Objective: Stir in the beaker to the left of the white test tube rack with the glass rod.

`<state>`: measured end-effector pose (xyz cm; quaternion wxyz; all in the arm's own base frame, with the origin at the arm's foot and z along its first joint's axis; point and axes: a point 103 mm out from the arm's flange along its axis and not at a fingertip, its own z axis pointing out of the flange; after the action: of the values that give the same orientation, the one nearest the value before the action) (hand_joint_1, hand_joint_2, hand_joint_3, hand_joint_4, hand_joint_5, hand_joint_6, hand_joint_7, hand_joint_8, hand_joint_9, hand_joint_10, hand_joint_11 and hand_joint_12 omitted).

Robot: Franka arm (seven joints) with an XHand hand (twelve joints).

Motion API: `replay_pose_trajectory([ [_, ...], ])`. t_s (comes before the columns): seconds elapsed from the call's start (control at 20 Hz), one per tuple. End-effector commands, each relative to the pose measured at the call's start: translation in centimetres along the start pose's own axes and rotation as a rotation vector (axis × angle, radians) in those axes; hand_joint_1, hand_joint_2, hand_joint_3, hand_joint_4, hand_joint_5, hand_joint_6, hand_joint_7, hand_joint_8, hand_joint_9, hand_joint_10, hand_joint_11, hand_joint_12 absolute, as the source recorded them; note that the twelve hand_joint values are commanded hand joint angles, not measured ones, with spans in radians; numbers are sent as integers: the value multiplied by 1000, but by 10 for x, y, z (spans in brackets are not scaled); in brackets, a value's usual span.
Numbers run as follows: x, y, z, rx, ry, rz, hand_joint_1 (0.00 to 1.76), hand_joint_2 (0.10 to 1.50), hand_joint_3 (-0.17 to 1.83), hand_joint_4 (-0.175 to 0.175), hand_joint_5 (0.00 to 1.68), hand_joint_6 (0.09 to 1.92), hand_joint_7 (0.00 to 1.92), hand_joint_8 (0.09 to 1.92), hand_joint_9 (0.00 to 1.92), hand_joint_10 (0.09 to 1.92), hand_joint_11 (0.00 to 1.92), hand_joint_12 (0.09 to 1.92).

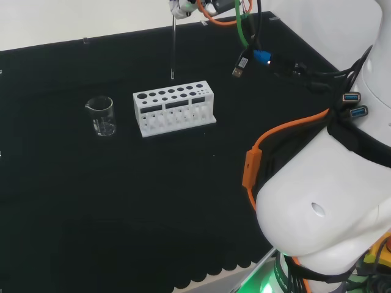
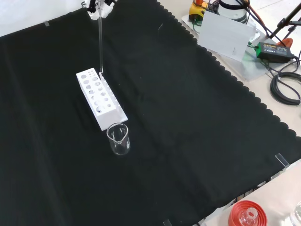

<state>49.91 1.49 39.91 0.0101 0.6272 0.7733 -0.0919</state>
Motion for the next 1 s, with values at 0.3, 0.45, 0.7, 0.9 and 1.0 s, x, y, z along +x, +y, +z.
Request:
replay_pose_trajectory([
  [0.3,1,1,1,6,-5,2,1304,1092,-175,-175,1185,679,1243,670,1780,338,1640,530],
  [0.45,4,4,1,11,-4,-10,1304,1092,-175,-175,1185,679,1243,669,1781,337,1640,530],
  [0.7,12,13,-3,-2,8,-18,1304,1092,-175,-175,1186,678,1244,668,1782,336,1641,530],
  [0.9,21,20,-8,-7,15,-41,1304,1091,-175,-175,1186,677,1244,667,1783,335,1641,530],
  [1.0,27,23,-11,-9,15,-57,1237,1113,-175,-175,1153,748,1462,657,1798,325,1651,531],
])
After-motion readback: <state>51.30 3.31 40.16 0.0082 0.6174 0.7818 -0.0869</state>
